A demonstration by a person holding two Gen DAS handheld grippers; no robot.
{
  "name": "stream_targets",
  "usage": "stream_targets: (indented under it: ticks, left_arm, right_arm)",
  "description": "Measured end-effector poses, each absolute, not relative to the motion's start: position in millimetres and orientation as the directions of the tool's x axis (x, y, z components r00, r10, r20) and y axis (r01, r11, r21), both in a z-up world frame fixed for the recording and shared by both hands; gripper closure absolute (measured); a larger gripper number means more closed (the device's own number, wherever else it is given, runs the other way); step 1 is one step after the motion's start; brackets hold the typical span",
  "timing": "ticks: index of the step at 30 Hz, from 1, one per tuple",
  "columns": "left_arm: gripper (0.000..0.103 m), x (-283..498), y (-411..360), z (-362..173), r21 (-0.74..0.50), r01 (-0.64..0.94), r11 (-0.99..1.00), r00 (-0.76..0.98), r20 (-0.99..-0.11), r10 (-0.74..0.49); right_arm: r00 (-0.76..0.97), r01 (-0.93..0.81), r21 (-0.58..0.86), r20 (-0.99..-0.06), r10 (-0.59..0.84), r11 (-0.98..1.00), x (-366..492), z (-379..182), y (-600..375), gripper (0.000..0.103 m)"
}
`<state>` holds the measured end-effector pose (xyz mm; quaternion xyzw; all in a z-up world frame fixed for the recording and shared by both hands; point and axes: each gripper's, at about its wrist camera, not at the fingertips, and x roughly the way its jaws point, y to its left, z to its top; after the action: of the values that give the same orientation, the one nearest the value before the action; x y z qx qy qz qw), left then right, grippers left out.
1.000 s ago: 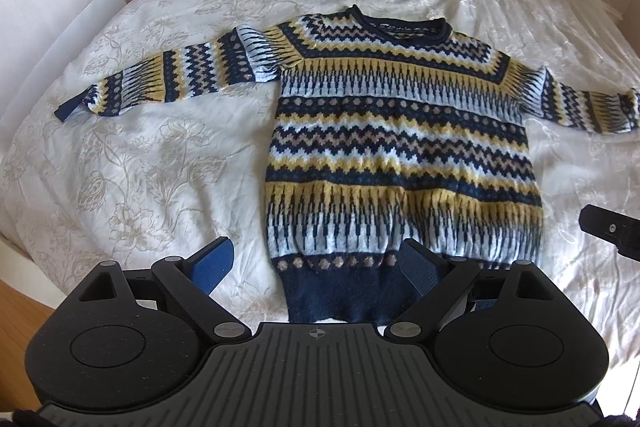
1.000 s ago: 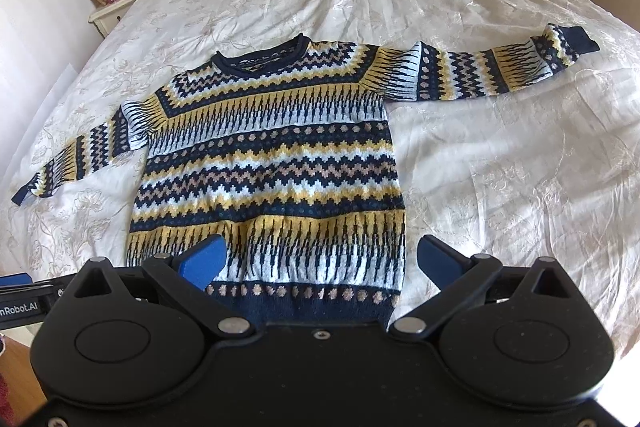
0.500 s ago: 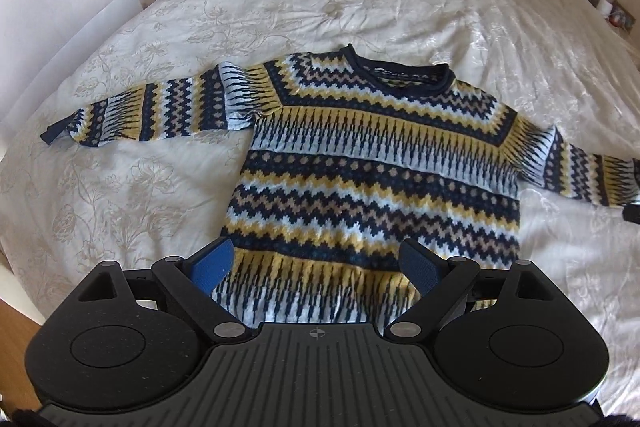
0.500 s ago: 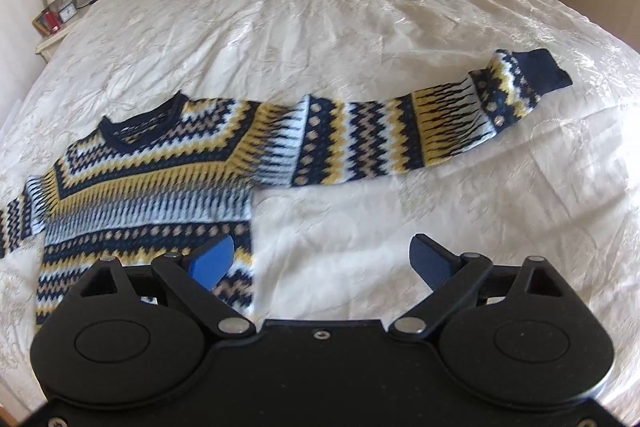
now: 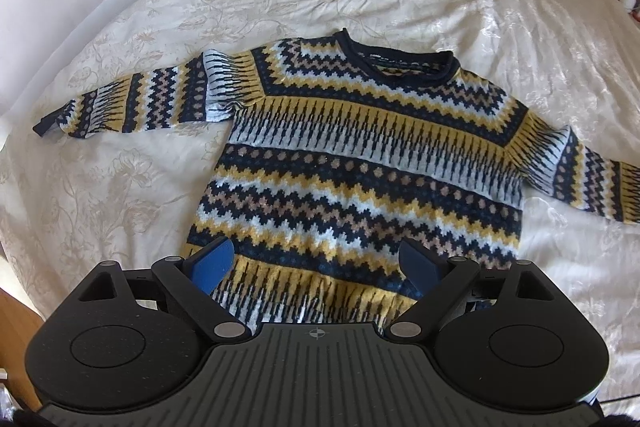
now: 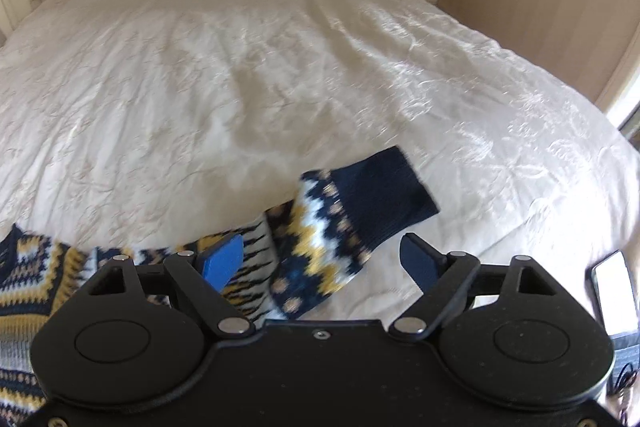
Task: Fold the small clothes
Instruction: 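Grasp the navy cuff of a sweater sleeve with the right gripper, then carry the sleeve across the sweater body and release it with the right gripper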
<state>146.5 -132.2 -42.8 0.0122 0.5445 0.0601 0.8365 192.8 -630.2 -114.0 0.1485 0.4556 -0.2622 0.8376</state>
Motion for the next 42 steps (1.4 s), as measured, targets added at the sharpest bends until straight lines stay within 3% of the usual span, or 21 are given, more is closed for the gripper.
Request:
stream_targets:
  ticks: [8,13,15,16,18,29,36,42]
  left_arm:
    - [0.013,154.9,-140.2,-51.3,0.117,-0.086,0.989,0.367,-0.919,0.141]
    - [0.013,158.8,-142.4,-50.9,0.130,-0.081,0.988,0.370,-0.917,0.150]
    - [0.013,160.1,-142.3,-51.5,0.131,-0.078,0.988,0.370,-0.917,0.151]
    - [0.013,160.6,-141.9,-52.1,0.132,-0.075,0.988,0.371,-0.916,0.150]
    - [0.013,161.4,-141.2,-53.0,0.130,-0.071,0.989,0.371,-0.917,0.147]
    - [0.013,159.4,-122.5,-56.9,0.105,0.012,0.994,0.405,-0.910,0.091]
    - [0.013,161.1,-73.8,-67.3,0.065,0.052,0.997,0.403,-0.914,0.038]
    - [0.013,166.9,-9.5,-68.8,0.090,0.025,0.996,0.421,-0.904,0.071]
  right_arm:
    - [0.381,0.632,-0.030,-0.858,-0.345,0.774,210.7,-142.7,-690.8,0.019]
    - [0.357,0.628,0.014,-0.894,-0.272,0.778,216.5,-167.2,-703.5,0.020]
    - [0.384,0.626,0.053,-0.890,-0.248,0.778,213.6,-168.5,-703.1,0.041]
    - [0.400,0.624,0.070,-0.884,-0.241,0.778,212.4,-166.4,-701.5,0.047]
    - [0.441,0.604,0.117,-0.873,-0.209,0.788,210.9,-159.8,-698.7,0.081]
    - [0.660,0.442,0.301,-0.747,-0.079,0.845,216.0,-72.0,-619.2,0.081]
    - [0.748,0.273,0.345,-0.663,0.027,0.898,246.8,-13.5,-505.7,0.081]
    - [0.767,0.092,0.401,-0.613,0.192,0.911,290.1,0.4,-389.3,0.081]
